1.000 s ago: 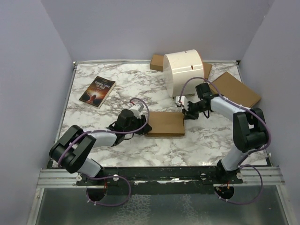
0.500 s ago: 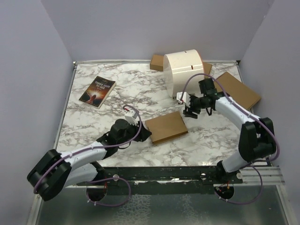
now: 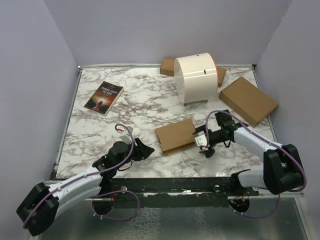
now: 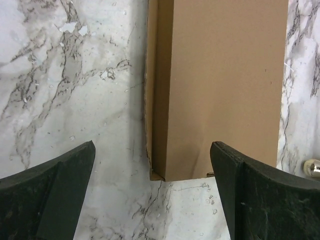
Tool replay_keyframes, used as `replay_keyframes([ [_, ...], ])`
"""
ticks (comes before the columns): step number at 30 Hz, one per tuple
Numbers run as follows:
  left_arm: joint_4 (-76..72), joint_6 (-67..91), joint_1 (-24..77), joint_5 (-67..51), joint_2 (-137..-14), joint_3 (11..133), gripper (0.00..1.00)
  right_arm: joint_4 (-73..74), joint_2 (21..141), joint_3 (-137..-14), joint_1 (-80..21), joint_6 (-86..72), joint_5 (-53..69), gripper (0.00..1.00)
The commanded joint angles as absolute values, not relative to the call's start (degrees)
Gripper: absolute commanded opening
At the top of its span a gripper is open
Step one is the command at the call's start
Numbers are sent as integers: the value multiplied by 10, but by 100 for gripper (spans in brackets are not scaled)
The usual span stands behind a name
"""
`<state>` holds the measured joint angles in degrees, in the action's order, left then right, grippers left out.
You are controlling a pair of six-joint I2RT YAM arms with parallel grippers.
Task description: Fold the paper box
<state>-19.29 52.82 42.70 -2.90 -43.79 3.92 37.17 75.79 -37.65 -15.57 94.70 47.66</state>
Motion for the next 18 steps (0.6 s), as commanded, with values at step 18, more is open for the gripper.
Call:
replay_keyframes([
  [18, -172, 328, 432, 64, -564, 197, 78, 244, 770, -342, -157, 1010, 452, 79],
])
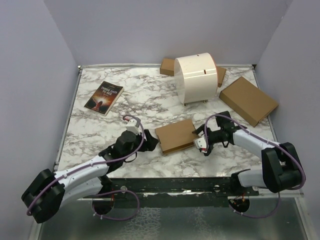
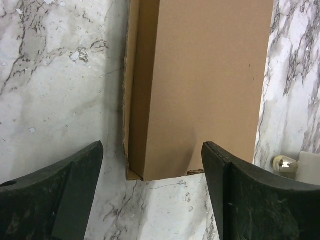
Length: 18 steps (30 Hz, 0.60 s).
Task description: Fold the paper box
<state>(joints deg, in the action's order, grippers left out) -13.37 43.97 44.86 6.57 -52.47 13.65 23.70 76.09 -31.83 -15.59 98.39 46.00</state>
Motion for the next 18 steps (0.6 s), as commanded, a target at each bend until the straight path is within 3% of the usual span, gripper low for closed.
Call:
replay_keyframes([
  [1, -165, 327, 422, 42, -575, 210, 77, 247, 773, -344, -157, 1016, 451, 79],
  [2, -158, 337, 414, 22, -592, 220, 74, 249, 777, -347, -157, 1019, 450, 79],
  [5, -135, 416, 408, -19, -612, 226, 52, 258, 792, -360, -157, 1025, 448, 75],
  [7, -119, 478, 419, -29, -603, 212, 43, 263, 798, -367, -157, 1023, 448, 73],
  [13, -42, 638, 534, 99, -519, 176, 41, 251, 803, -364, -157, 1015, 456, 72],
  [18, 10, 747, 591, 179, -545, 192, 43, 249, 804, -361, -157, 1011, 457, 71],
])
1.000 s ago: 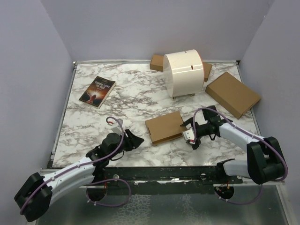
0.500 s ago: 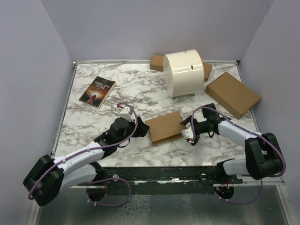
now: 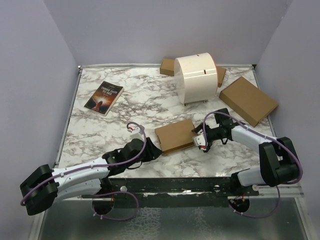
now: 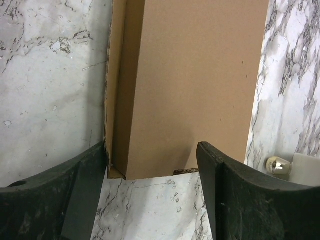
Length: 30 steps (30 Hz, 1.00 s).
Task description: Fold the paper box
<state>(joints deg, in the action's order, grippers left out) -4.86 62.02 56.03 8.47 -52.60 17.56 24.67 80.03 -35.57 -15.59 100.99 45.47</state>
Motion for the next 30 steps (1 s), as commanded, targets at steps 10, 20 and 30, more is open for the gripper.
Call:
replay_keyframes([
  [10, 66, 860, 645, 264, -664, 261, 43, 246, 800, -357, -157, 1006, 458, 69],
  [20, 78, 925, 671, 291, -692, 271, 43, 268, 814, -359, -157, 1008, 459, 59],
  [30, 187, 1028, 710, 334, -747, 331, 39, 275, 819, -359, -157, 1010, 463, 55],
])
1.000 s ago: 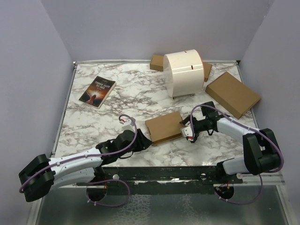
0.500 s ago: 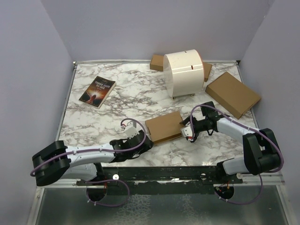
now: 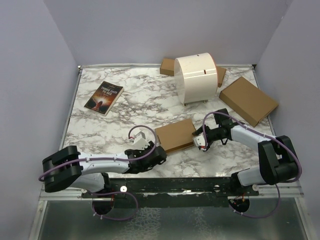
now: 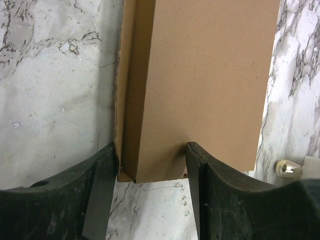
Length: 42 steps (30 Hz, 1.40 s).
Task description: Fold the paper box
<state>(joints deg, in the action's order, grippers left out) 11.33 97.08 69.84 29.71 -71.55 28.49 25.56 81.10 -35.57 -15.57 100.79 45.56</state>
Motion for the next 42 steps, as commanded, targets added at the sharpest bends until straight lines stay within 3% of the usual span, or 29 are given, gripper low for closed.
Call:
replay_keyframes([
  [1, 197, 1032, 716, 338, -757, 341, 39, 275, 819, -359, -157, 1009, 464, 55],
  [30, 198, 1043, 733, 391, -813, 385, 35, 278, 822, -357, -157, 1011, 466, 54],
  [42, 183, 1036, 733, 382, -842, 384, 24, 282, 823, -358, -157, 1013, 468, 53],
])
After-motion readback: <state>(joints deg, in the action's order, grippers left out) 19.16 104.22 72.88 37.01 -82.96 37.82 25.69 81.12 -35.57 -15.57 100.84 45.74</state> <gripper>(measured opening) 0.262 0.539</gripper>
